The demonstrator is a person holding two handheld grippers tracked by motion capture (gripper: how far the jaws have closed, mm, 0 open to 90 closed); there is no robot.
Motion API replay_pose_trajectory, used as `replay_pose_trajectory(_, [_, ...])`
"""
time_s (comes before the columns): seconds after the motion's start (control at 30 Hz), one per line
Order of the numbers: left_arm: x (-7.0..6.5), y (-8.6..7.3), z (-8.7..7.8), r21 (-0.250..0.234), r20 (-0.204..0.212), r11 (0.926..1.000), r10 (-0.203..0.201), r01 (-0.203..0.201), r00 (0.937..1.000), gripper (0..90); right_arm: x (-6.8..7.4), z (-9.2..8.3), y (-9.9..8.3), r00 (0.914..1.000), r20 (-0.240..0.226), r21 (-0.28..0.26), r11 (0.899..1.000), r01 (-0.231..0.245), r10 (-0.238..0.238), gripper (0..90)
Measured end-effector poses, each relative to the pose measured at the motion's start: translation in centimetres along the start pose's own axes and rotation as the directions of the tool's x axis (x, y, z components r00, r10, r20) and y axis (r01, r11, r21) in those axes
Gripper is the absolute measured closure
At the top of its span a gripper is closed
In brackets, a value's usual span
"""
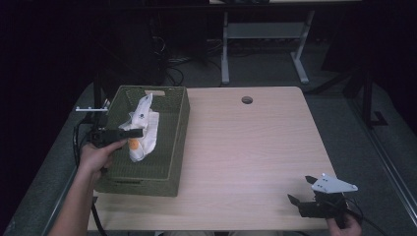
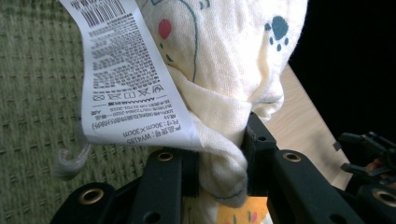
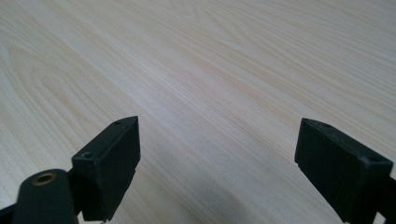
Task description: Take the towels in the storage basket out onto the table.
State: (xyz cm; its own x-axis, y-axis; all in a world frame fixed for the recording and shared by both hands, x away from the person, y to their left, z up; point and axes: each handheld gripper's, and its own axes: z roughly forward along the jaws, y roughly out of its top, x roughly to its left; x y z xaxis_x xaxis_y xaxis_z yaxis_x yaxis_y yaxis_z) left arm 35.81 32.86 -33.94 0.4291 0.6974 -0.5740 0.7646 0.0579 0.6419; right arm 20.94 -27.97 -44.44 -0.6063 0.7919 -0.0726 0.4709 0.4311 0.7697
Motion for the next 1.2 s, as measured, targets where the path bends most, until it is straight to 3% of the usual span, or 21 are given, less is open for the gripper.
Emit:
replay_pose_trajectory(0.6, [-2.1,1.2,-0.3,-0.073,0.067,0.9972,0.023,-0.018,0.9975,72.7,-0.1,0.0,0.0,1.0000,0.006,-0.002,1.000,-0.006,0.006,13.9])
replay_pose_trajectory(1.2, [-4.4,2.3,1.4,-0.069,0.131,0.9963,0.059,-0.050,0.9896,72.7,0.0,0.0,0.1,1.0000,0.005,-0.003,1.000,-0.001,0.001,13.9])
